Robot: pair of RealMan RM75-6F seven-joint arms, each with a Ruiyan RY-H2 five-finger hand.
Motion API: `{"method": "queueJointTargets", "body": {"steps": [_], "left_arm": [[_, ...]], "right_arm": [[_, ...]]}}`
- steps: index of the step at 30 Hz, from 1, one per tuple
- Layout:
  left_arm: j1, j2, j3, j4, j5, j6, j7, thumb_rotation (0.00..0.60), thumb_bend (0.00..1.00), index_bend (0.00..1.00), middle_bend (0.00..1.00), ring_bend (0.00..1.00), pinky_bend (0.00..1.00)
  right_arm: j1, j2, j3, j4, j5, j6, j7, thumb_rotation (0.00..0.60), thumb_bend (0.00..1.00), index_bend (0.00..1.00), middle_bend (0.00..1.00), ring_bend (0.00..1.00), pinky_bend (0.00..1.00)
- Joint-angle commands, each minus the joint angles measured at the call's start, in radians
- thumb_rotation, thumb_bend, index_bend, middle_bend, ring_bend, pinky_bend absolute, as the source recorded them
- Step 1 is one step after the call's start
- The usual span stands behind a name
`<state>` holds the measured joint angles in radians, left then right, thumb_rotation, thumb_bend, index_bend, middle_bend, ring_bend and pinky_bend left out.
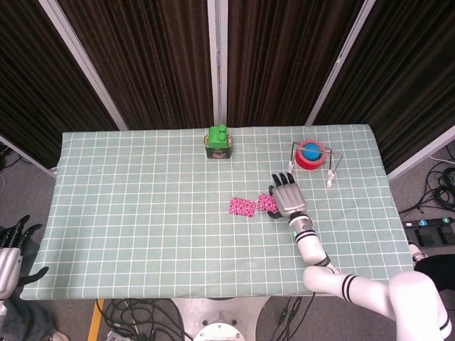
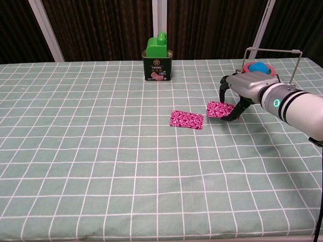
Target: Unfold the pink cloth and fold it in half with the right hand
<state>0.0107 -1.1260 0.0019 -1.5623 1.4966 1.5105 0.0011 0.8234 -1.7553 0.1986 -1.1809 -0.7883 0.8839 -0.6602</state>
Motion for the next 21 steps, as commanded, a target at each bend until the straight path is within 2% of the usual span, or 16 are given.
{"method": "queueJointTargets", "body": {"steps": [1,6,13,21], "left_arm": [[0.000,0.000,0.000,-0.001,-0.002,-0.002,0.000,0.600,0.12,0.22,0.14,0.15,0.15],[0.003,0.000,0.001,0.002,-0.005,0.000,-0.004,0.600,0.12,0.22,0.14,0.15,0.15],[0.010,-0.004,0.005,0.016,-0.013,-0.001,-0.019,0.600,0.12,0.22,0.14,0.15,0.15],[0.011,-0.010,0.005,0.032,-0.014,-0.004,-0.033,0.600,0.12,0.22,0.14,0.15,0.15]], "right_arm": [[0.019,0.012,0.018,-0.040,0.013,-0.004,-0.012,0.455,0.15,0.38,0.06,0.00,0.00],[0.064,-0.032,0.032,-0.036,0.063,-0.036,-0.037,0.453,0.15,0.38,0.06,0.00,0.00],[0.131,-0.134,0.046,0.059,0.141,-0.064,-0.078,0.451,0.14,0.37,0.06,0.00,0.00],[0.156,-0.171,0.046,0.111,0.166,-0.069,-0.086,0.449,0.15,0.36,0.06,0.00,0.00]]}}
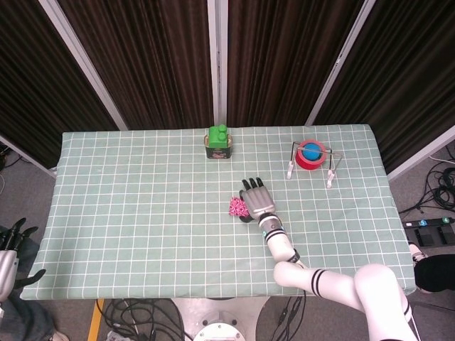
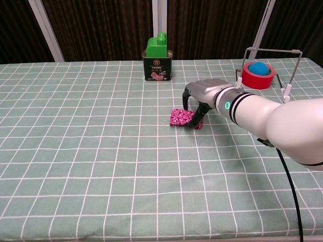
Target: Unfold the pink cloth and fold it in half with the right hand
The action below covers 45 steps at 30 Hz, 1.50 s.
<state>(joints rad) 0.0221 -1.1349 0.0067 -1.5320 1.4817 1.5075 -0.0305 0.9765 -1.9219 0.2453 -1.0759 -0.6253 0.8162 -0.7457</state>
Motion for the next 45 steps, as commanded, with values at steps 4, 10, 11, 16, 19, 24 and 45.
{"method": "queueJointTargets", "body": {"steps": [4,10,11,16,19,24,45], "left_arm": [[-0.002,-0.002,0.000,0.006,0.002,-0.003,-0.005,0.600,0.12,0.22,0.14,0.15,0.15],[-0.002,-0.001,-0.001,0.006,0.000,-0.004,-0.005,0.600,0.12,0.22,0.14,0.15,0.15],[-0.002,-0.001,-0.001,0.006,0.000,-0.004,-0.005,0.600,0.12,0.22,0.14,0.15,0.15],[-0.002,0.000,-0.001,0.004,-0.001,-0.005,-0.003,0.600,0.12,0.22,0.14,0.15,0.15],[-0.002,0.000,-0.001,0.003,-0.001,-0.005,-0.003,0.600,0.12,0.22,0.14,0.15,0.15],[-0.001,0.000,-0.002,0.003,0.000,-0.002,-0.005,0.600,0.12,0.22,0.14,0.15,0.15],[-0.015,0.024,-0.044,-0.087,-0.019,0.030,0.102,0.600,0.12,0.22,0.14,0.15,0.15]], "right_arm": [[0.009,-0.014,-0.002,0.025,0.006,-0.001,-0.001,0.449,0.15,0.35,0.06,0.00,0.00],[0.017,-0.029,-0.001,0.057,0.017,-0.012,-0.001,0.452,0.15,0.34,0.06,0.00,0.00],[0.018,-0.031,-0.002,0.060,0.018,-0.013,-0.001,0.453,0.15,0.33,0.06,0.00,0.00],[0.016,-0.033,-0.008,0.064,0.015,-0.016,0.003,0.450,0.15,0.29,0.05,0.00,0.00],[0.008,-0.021,-0.008,0.043,0.000,-0.009,0.017,0.449,0.15,0.26,0.05,0.00,0.00],[-0.040,0.065,-0.009,-0.067,-0.070,0.060,0.074,0.442,0.15,0.25,0.05,0.00,0.00],[-0.646,0.788,-0.320,-0.585,-0.818,0.680,0.669,0.447,0.15,0.20,0.05,0.00,0.00]]}}
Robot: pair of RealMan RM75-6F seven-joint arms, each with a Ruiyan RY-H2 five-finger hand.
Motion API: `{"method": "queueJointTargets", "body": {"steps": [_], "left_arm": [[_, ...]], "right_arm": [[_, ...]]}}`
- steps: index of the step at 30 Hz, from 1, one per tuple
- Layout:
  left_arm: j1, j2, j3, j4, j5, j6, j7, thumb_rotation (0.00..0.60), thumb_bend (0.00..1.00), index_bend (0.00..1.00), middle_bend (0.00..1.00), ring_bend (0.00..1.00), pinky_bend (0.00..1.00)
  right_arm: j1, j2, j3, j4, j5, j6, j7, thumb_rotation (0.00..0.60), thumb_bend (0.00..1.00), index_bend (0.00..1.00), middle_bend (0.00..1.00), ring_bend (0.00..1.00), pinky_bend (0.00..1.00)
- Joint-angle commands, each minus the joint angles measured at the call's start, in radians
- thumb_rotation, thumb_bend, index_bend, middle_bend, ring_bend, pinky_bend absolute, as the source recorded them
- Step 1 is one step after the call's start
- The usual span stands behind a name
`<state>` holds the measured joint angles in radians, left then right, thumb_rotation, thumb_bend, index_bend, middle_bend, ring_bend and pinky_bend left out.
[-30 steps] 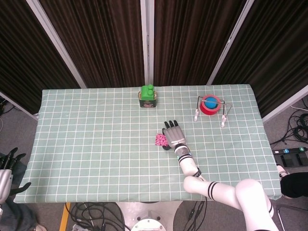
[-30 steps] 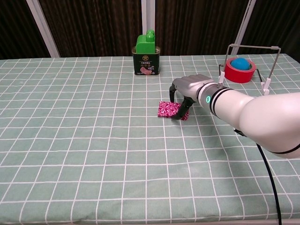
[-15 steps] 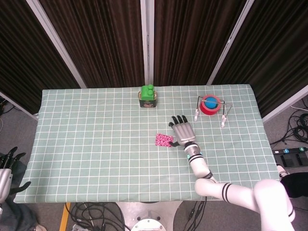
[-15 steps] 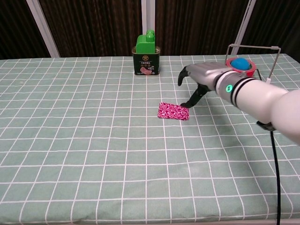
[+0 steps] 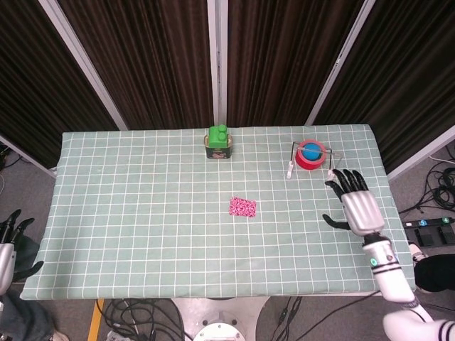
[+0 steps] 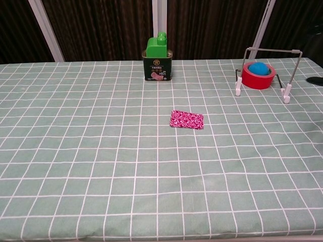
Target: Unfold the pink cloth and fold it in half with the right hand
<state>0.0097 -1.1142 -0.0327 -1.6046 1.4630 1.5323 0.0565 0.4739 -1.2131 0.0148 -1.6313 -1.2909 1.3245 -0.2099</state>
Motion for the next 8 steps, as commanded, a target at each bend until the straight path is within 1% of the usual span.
{"method": "queueJointTargets", "body": {"steps": [1,4,8], "left_arm": [[-0.003,0.002,-0.006,-0.021,0.001,0.009,0.025,0.600,0.12,0.22,0.14,0.15,0.15],[-0.004,0.002,-0.009,-0.034,0.005,0.018,0.045,0.600,0.12,0.22,0.14,0.15,0.15],[-0.007,0.002,-0.012,-0.041,0.007,0.020,0.057,0.600,0.12,0.22,0.14,0.15,0.15]], "right_arm": [[-0.177,0.085,-0.099,-0.024,-0.178,0.218,0.152,0.445,0.15,0.20,0.05,0.00,0.00],[-0.243,0.098,-0.114,-0.015,-0.214,0.295,0.187,0.440,0.15,0.20,0.05,0.00,0.00],[-0.288,0.114,-0.122,-0.008,-0.228,0.319,0.208,0.424,0.15,0.20,0.05,0.00,0.00]]}}
